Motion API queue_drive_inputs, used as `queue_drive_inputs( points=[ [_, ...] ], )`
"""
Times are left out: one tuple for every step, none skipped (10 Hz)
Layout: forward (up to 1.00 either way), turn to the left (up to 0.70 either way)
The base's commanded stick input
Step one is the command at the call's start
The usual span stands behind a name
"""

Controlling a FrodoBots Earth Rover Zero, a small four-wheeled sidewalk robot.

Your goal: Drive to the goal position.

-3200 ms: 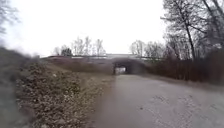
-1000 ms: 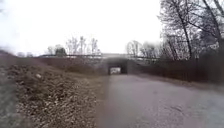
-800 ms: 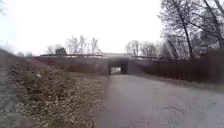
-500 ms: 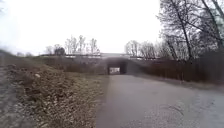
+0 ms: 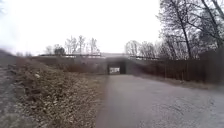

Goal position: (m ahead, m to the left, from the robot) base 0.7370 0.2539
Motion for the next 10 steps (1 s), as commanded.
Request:
queue_drive_inputs(
  points=[
    [0.00, -0.45],
    [0.00, -0.45],
    [0.00, -0.45],
    [0.00, -0.45],
    [0.00, -0.45],
    [0.00, -0.45],
    [0.00, -0.45],
    [0.00, -0.45],
    [0.00, -0.45],
    [0.00, -0.45]
  ],
)
